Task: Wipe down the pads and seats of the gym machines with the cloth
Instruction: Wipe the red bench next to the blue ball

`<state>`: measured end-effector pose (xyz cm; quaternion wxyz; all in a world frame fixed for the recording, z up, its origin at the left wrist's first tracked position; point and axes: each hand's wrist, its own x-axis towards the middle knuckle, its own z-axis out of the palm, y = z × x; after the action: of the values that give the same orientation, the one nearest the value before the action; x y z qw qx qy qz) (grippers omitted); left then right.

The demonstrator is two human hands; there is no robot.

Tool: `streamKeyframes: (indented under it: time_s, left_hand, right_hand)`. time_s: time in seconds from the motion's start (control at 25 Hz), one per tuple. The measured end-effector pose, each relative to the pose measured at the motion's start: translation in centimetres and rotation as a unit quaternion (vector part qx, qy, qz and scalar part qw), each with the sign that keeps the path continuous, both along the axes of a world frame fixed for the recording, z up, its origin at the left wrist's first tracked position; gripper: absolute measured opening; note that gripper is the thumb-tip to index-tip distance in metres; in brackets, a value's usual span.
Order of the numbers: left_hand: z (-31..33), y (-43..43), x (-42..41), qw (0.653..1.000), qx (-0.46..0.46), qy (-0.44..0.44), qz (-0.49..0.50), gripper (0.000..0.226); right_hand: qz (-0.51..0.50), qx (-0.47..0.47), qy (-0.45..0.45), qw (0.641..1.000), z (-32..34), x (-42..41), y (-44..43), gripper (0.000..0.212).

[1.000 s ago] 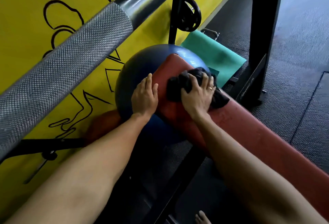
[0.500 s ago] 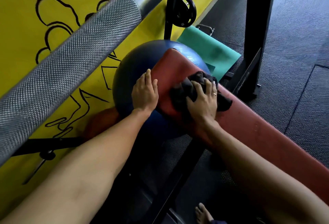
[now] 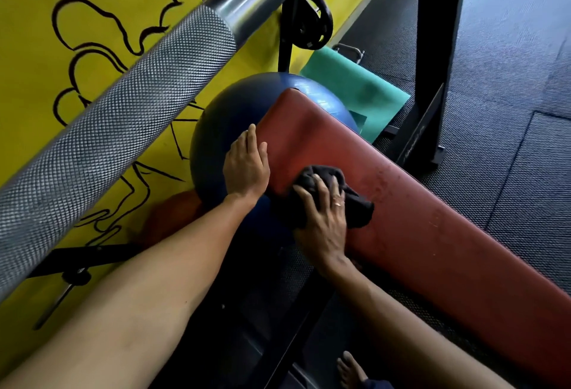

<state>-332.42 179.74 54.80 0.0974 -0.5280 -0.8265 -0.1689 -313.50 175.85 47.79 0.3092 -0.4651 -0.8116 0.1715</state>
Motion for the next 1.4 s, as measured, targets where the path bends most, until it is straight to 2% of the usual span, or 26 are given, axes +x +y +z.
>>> streamKeyframes:
  time_s: [0.12,0.2,0.28,0.4,0.6,0.68,0.76,0.8,0.88,1.04,1.16,1.28,1.4]
  left_hand:
    - [-0.4,-0.1,-0.3,1.0,0.006,0.023,-0.005,0.051]
    - [-0.5,0.0,-0.4,1.0,0.007,0.026,-0.008,0.05]
    - [-0.4,-0.2,-0.3,1.0,0.003,0.026,-0.013,0.052]
    - [-0.7,-0.9,0.0,0.996,0.001,0.073,-0.041,0.052]
    - [-1.7,-1.2,1.6,0.983,0.009,0.127,-0.129,0.047]
    - [-2.3,-0.4,2.8,0.975,0.002,0.14,-0.173,0.048]
    - [-2.8,0.2,3.9,0.973,-0.009,0.146,-0.181,0.05]
    - [-2.9,0.2,4.2,0.973,-0.013,0.15,-0.174,0.051]
    - [-2.8,0.3,4.5,0.974,-0.015,0.153,-0.164,0.053]
    - [-2.6,1.5,5.8,0.966,-0.034,0.142,-0.215,0.055]
    - [-2.8,3.4,7.0,0.956,-0.045,0.135,-0.257,0.054]
    - [-3.1,5.8,7.6,0.947,-0.055,0.13,-0.288,0.054]
    - [-3.4,7.3,8.5,0.945,-0.068,0.128,-0.295,0.054]
  right_hand:
    - [0.071,0.024,-0.011,0.997,2.0,-3.3,2.2,0.074]
    - [0.088,0.029,-0.011,0.996,1.4,-2.3,3.0,0.072]
    - [0.059,0.032,0.01,0.998,-0.4,0.3,1.9,0.066]
    - [0.023,0.01,0.018,1.0,-2.4,3.6,0.4,0.067]
    - [0.049,0.018,-0.01,0.999,-0.3,1.7,5.7,0.068]
    - [-0.007,0.002,-0.026,1.0,0.4,1.5,9.3,0.066]
    - [-0.091,-0.07,-0.002,0.993,-0.2,3.6,11.7,0.066]
    - [-0.126,-0.11,0.018,0.986,-0.9,5.0,11.5,0.066]
    - [-0.167,-0.127,0.05,0.977,-2.3,7.2,8.5,0.066]
    - [-0.13,-0.092,0.027,0.987,-2.6,5.3,2.3,0.06]
    - [-0.111,-0.089,0.029,0.989,-1.1,3.6,7.1,0.061]
    - [-0.151,-0.149,0.045,0.976,-1.7,5.7,11.0,0.064]
    - [-0.214,-0.178,0.059,0.959,-3.6,8.0,8.2,0.066]
